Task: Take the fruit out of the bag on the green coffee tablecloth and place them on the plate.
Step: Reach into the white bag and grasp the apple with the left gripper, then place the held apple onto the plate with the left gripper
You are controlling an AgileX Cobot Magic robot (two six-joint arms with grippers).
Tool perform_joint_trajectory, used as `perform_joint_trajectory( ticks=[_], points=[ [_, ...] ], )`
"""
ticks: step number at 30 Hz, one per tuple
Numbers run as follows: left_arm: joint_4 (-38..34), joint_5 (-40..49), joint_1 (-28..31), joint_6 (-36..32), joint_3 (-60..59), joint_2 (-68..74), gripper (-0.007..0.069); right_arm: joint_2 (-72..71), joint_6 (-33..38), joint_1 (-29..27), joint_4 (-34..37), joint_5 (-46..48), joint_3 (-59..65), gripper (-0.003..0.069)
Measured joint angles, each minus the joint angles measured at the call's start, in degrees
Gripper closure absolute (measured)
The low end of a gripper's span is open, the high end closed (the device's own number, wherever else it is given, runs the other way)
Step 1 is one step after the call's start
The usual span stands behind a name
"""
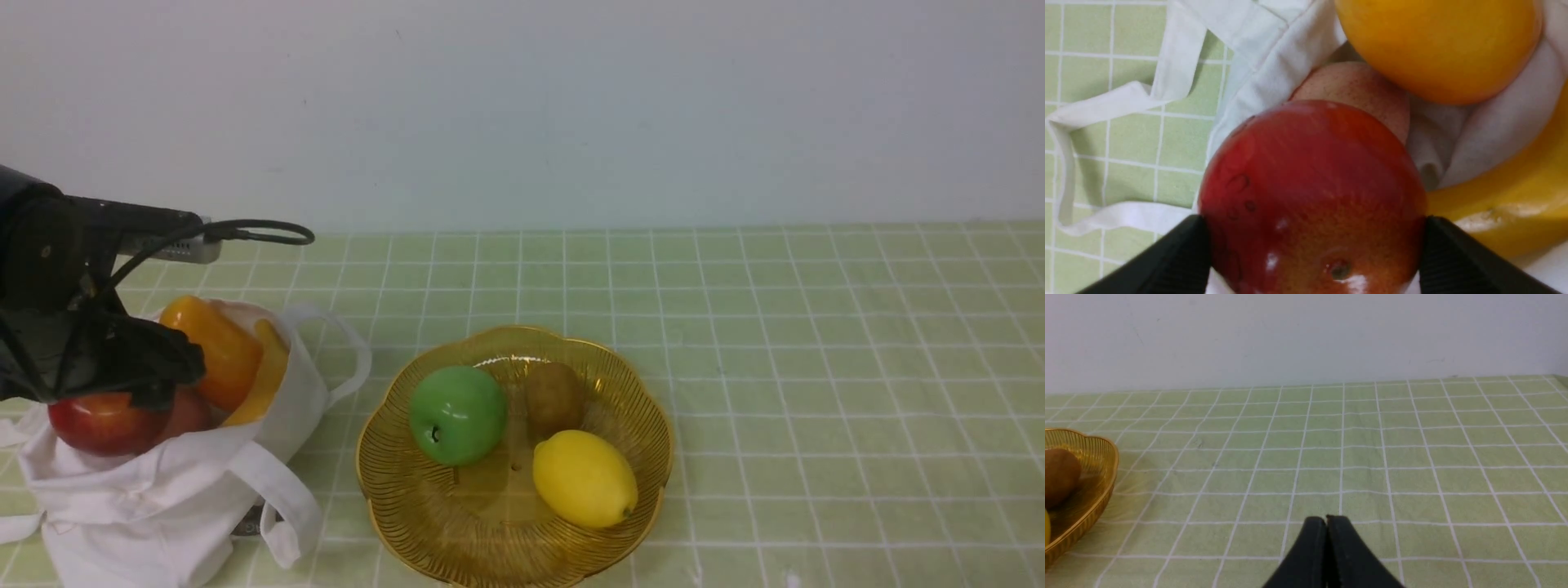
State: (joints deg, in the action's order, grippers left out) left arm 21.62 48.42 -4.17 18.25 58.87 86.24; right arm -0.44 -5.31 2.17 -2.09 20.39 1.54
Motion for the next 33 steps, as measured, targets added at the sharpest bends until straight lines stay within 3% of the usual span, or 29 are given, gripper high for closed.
perform_joint_trajectory(
  ticks=[4,9,15,17,22,29,33],
  points=[
    [-1.6,9.5,0.0,-0.1,9.1,-4.2,0.0024,0.0,0.0,0.0,0.0,0.0,0.0,0.0673],
    [-9.9,17.9,0.0,-3.3,18.3,-6.9,0.0024,0.0,0.0,0.0,0.0,0.0,0.0,0.0673],
    [-34.1,20.1,-0.2,-15.7,19.5,-6.6,0.0024,0.0,0.0,0.0,0.0,0.0,0.0,0.0673],
    [-38.9,20.3,-1.3,-19.5,18.8,-5.4,0.0024,0.0,0.0,0.0,0.0,0.0,0.0,0.0673],
    [-43.2,20.1,-8.4,-23.2,17.8,0.2,0.0024,0.0,0.0,0.0,0.0,0.0,0.0,0.0673],
    [-43.3,13.9,-19.4,-23.6,17.8,10.3,0.0024,0.0,0.0,0.0,0.0,0.0,0.0,0.0673],
    [-43.1,11.6,-22.6,-23.6,17.8,15.7,0.0024,0.0,0.0,0.0,0.0,0.0,0.0,0.0673]
  ],
)
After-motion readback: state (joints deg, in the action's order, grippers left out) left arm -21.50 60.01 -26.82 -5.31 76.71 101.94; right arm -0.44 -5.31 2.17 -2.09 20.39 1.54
